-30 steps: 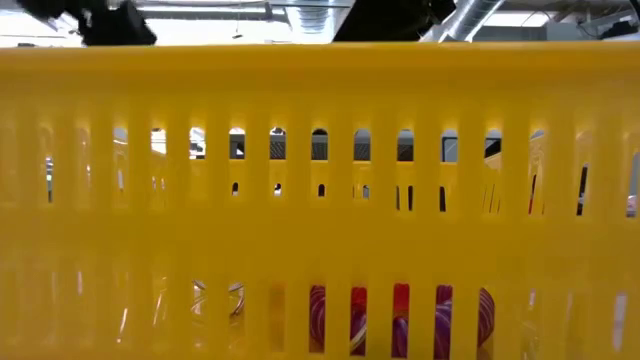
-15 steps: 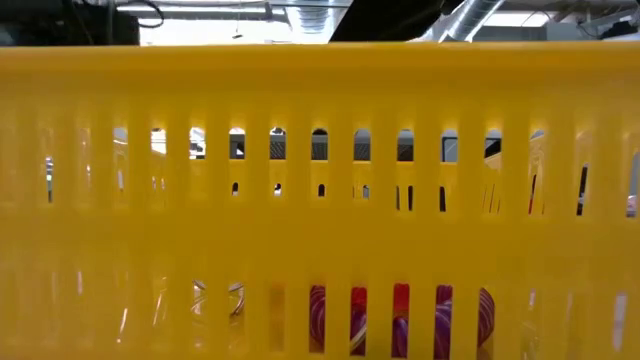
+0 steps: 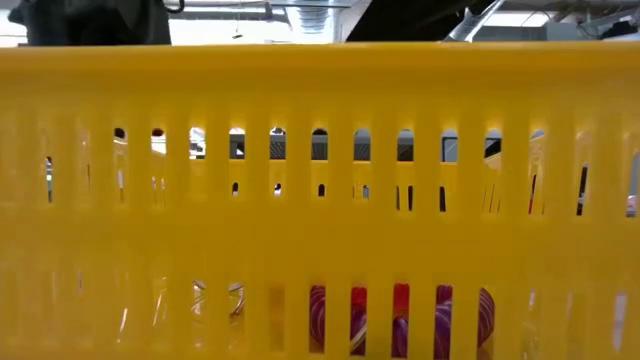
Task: Pick & Place Office Desk Supplies
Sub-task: Put the yellow spiral keychain into the bottom yellow bin
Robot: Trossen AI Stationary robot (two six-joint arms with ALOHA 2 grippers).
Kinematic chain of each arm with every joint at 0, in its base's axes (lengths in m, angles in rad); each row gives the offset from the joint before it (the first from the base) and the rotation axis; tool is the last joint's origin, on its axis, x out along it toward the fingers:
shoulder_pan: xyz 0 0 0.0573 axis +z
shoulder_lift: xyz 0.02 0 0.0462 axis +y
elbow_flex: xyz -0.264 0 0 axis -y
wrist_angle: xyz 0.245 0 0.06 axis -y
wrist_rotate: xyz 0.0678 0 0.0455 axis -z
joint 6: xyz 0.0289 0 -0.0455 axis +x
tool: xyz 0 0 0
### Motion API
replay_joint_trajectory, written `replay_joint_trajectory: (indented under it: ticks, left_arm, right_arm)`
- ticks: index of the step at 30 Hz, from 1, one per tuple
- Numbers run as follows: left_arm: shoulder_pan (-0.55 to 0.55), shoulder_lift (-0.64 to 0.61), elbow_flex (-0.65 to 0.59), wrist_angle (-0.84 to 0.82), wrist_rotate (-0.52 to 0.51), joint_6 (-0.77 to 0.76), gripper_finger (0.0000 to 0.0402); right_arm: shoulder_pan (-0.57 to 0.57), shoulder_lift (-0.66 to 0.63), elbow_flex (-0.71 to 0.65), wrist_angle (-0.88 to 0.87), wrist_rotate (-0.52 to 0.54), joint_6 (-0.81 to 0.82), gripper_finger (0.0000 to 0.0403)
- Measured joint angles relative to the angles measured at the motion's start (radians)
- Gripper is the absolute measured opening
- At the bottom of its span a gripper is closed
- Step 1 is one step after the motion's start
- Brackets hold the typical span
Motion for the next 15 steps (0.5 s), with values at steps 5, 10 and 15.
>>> replay_joint_trajectory:
  ticks: [5, 10, 15]
  left_arm:
    - [0.021, 0.022, 0.0, 0.008, 0.0, 0.0, 0.0231]
    - [0.03, 0.011, 0.001, -0.022, 0.001, 0.0, 0.0231]
    - [0.048, 0.012, 0.001, -0.082, 0.001, 0.0, 0.0231]
  right_arm:
    - [0.014, 0.0, 0.0, 0.008, 0.001, 0.011, 0.0249]
    - [0.014, 0.0, 0.0, 0.012, 0.001, 0.011, 0.0249]
    - [0.005, 0.0, 0.0, 0.016, 0.001, 0.011, 0.0249]
